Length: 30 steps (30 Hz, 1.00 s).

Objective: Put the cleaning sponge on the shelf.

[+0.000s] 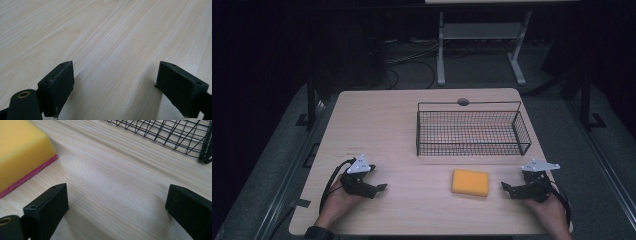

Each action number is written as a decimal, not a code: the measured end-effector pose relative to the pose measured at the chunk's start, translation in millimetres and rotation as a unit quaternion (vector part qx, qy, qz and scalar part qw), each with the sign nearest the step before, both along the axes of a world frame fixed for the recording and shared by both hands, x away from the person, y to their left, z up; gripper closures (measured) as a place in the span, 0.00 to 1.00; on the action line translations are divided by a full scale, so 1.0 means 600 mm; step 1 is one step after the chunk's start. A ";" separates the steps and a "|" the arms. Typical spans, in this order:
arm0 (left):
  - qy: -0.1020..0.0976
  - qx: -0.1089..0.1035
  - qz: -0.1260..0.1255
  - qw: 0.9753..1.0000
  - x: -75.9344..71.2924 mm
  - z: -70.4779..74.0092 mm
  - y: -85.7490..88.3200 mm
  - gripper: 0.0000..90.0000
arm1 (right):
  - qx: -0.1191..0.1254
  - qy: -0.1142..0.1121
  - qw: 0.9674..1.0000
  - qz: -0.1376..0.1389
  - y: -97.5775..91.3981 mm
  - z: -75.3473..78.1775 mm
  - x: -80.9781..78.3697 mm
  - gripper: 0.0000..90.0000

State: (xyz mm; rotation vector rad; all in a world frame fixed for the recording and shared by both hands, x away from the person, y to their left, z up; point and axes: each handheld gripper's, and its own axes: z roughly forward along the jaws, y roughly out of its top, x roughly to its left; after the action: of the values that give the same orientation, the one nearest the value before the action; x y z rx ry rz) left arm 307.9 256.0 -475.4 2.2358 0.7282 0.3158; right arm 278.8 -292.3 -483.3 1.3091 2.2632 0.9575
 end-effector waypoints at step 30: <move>0.000 0.002 0.012 1.000 -0.002 0.000 -0.001 0.16 | 0.069 0.012 0.994 0.088 0.028 0.055 -0.023 0.84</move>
State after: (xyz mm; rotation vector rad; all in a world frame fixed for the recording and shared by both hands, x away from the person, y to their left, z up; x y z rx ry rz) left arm 306.8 255.4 -475.2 2.2331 0.7568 0.3290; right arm 265.0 -275.7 -450.2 1.1959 2.3998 1.1832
